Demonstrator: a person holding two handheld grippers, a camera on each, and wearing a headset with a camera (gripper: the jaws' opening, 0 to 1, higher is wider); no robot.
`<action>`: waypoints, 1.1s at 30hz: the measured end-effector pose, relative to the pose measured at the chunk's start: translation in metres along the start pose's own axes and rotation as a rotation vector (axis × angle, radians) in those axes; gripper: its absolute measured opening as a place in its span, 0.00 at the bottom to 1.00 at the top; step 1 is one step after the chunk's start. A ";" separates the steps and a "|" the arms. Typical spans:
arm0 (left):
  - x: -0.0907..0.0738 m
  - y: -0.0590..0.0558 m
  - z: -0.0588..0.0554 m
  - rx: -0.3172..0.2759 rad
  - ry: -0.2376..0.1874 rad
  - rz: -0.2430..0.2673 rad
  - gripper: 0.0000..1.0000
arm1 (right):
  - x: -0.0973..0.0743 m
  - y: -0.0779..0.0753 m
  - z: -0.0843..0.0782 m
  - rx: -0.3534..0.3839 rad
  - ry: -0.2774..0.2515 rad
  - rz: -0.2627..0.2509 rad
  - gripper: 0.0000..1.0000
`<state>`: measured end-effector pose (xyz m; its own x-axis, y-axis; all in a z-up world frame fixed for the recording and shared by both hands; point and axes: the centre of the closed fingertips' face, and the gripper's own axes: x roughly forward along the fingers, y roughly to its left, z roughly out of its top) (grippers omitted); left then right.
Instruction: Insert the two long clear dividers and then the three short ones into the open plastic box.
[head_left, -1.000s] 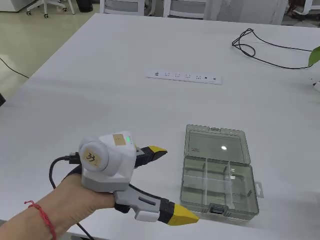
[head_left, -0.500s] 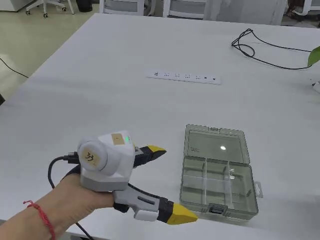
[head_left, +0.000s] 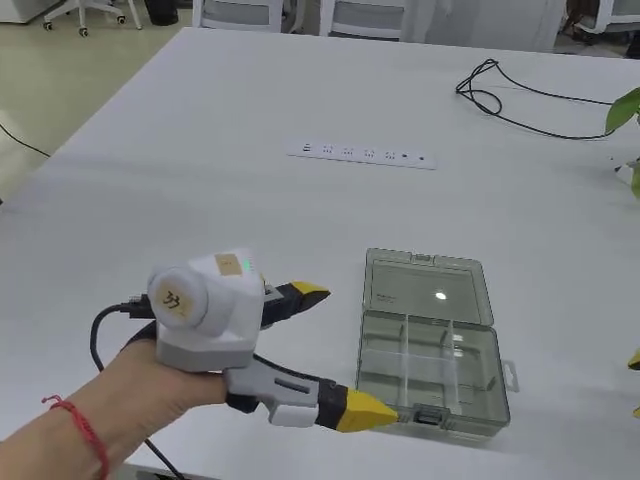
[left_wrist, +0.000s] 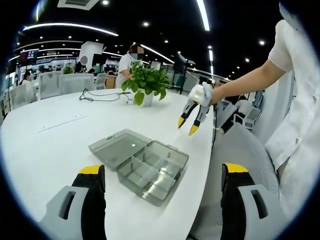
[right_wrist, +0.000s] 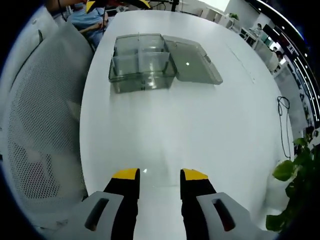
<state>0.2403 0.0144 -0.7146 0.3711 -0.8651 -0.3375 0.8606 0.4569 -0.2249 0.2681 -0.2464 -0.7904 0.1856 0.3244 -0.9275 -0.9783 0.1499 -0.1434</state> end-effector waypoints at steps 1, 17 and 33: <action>0.001 0.000 0.002 -0.003 -0.002 0.000 0.99 | -0.004 0.001 0.009 -0.005 -0.015 -0.011 0.33; 0.015 -0.016 0.047 -0.147 -0.059 -0.039 0.78 | -0.068 0.017 0.137 -0.073 -0.195 -0.148 0.33; 0.035 -0.051 0.069 -0.397 -0.102 -0.118 0.46 | -0.077 0.045 0.194 -0.211 -0.193 -0.214 0.33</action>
<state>0.2336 -0.0538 -0.6515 0.3282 -0.9231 -0.2006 0.7057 0.3808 -0.5975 0.2276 -0.0836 -0.6589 0.3832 0.4802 -0.7890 -0.9089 0.0440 -0.4146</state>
